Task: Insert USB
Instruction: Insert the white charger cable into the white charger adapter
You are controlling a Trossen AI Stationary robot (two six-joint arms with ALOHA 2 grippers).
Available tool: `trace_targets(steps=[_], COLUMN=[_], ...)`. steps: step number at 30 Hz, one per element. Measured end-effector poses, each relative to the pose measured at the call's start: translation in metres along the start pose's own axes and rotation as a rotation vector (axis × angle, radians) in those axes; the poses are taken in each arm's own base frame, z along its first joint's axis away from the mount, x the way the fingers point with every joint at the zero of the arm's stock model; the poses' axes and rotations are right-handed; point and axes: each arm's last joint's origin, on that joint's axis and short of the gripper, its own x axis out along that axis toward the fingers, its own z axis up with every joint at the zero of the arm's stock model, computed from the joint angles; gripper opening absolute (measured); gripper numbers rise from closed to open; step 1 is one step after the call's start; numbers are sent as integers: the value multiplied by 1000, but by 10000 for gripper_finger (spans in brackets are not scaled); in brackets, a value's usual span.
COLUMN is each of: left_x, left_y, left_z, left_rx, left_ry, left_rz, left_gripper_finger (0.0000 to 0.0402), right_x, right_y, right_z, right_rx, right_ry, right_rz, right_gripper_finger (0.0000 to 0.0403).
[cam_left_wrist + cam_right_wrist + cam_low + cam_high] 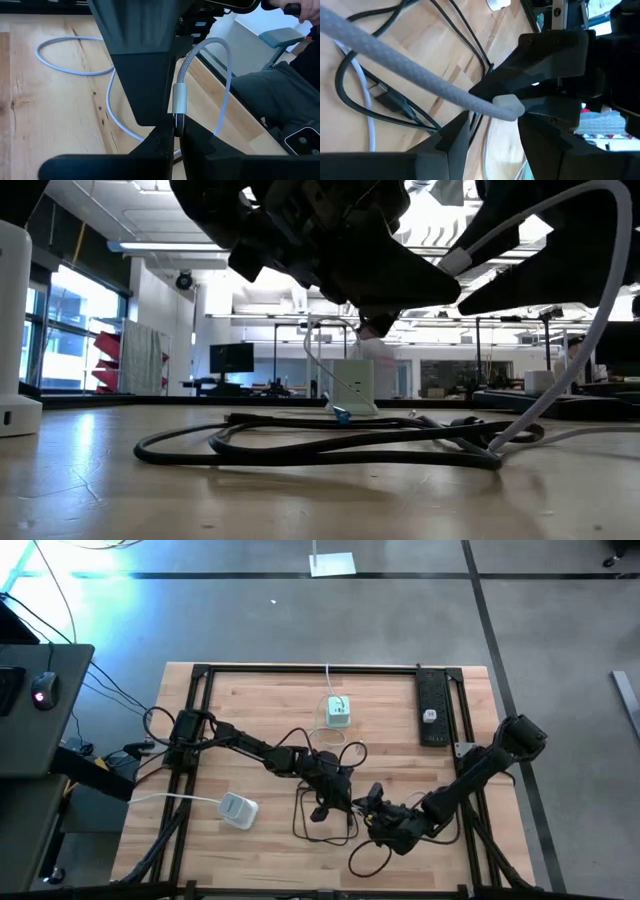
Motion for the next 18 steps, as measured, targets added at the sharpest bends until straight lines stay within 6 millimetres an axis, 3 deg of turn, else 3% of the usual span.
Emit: trace_targets(steps=[9, 18], left_x=[0, 0], left_y=[0, 0], left_z=[0, 0], left_rx=[-1, -1], left_ry=[3, 3], left_rz=[2, 4], left_gripper_finger=[0, 0], right_x=[-9, -6], right_y=[5, 3], right_z=[7, 6], right_rx=[-60, -42], right_ry=[-37, -43], right_rz=[-37, -8], right_gripper_finger=[151, 135])
